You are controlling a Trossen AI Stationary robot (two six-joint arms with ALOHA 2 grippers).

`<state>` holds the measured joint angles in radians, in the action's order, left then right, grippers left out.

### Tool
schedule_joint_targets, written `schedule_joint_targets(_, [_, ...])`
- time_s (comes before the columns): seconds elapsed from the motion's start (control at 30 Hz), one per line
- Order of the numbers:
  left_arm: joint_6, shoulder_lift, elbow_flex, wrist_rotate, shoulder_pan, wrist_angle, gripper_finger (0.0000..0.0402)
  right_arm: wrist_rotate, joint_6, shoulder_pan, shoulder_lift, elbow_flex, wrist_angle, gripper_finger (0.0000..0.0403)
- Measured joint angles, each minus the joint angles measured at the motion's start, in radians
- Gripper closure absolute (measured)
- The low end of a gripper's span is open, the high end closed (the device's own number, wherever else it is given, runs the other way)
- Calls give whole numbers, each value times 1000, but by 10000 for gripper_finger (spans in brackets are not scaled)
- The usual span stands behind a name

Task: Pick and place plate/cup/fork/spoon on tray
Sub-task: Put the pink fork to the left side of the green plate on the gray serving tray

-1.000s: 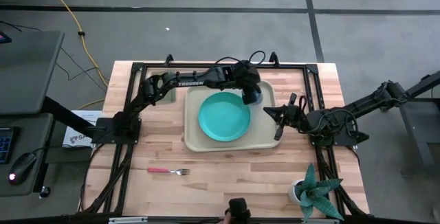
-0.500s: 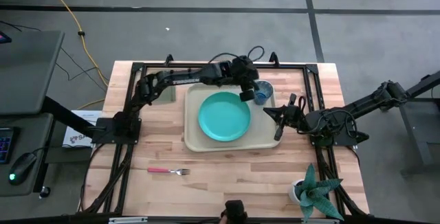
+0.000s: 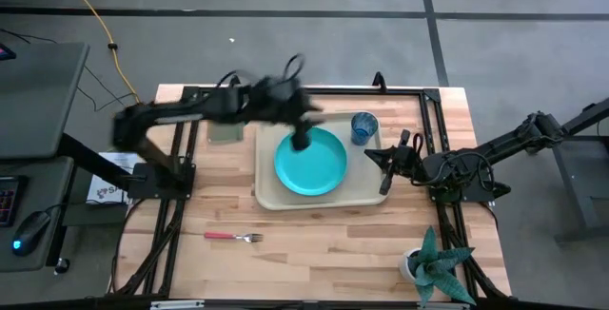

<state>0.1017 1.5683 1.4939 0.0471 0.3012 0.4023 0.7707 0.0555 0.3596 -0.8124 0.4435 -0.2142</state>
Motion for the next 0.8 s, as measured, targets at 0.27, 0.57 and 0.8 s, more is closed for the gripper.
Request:
schedule_joint_targets(0.27, [-109,-427,-824,30,-177,-673,273,-1,-8,0,0,0,-7,403])
schedule_joint_targets(0.57, [-52,-654,-1231,193,-265,-1217,273,-1,-38,-6,0,-1,-92,403])
schedule_joint_targets(0.8, [-49,-756,-1233,171,-265,-1132,273,-100,-77,-51,0,-1,-194,402])
